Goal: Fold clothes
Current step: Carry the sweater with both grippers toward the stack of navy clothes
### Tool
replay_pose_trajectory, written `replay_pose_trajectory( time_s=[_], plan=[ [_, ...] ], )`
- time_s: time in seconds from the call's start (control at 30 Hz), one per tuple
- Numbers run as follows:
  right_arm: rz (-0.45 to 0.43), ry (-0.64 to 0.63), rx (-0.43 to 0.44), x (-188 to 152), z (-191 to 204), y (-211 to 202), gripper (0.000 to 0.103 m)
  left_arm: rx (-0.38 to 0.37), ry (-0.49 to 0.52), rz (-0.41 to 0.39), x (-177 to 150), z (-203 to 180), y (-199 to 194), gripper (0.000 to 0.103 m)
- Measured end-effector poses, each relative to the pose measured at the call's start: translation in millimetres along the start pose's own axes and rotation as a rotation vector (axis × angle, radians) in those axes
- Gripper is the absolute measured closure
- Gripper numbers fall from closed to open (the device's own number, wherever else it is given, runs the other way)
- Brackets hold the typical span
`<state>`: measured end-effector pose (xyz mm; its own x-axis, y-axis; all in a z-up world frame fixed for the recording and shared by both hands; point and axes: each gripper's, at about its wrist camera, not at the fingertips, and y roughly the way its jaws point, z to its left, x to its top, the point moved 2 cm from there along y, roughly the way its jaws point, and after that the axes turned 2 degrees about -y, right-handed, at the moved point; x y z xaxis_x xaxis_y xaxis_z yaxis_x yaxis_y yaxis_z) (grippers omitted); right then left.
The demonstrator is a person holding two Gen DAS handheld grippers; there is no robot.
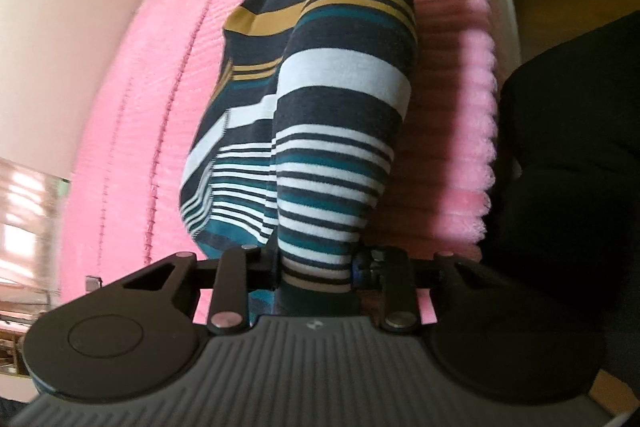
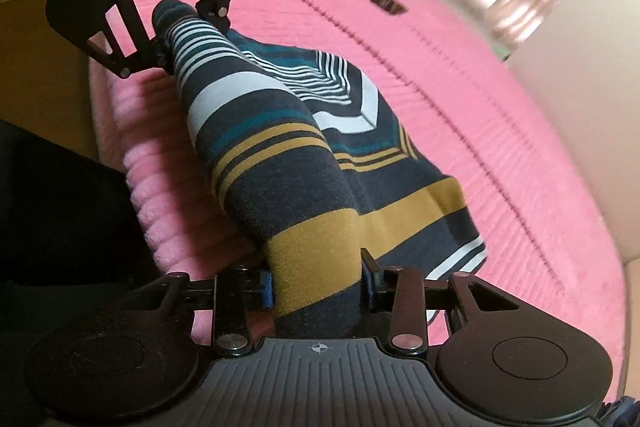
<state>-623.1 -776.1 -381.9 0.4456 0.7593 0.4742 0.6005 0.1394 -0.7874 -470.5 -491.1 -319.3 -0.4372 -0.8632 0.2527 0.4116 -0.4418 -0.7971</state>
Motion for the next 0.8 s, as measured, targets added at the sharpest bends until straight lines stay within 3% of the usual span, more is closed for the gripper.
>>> replay_pose_trajectory(
  time_s=[0.23,0.43,0.6,0.8],
  plan=[
    [0.139,0.063,0.144,52.6,-65.6,-63.6,0.068,-0.114,0.015,0.027,42.7,76.6,-61.8,0.078],
    [0.225,0.200,0.174,70.2,-111.9,-132.8,0.069,-0.192,0.046,-0.031,91.2,132.2,-107.0,0.078],
    [0.267,0.342,0.063,63.3,-145.7,-192.6,0.069,-0.213,0.143,-0.158,145.2,164.8,-127.6,0.078],
    [0.310,0.505,-0.162,36.6,-175.1,-264.2,0.069,-0.178,0.323,-0.369,229.9,195.5,-142.6,0.078]
  ],
)
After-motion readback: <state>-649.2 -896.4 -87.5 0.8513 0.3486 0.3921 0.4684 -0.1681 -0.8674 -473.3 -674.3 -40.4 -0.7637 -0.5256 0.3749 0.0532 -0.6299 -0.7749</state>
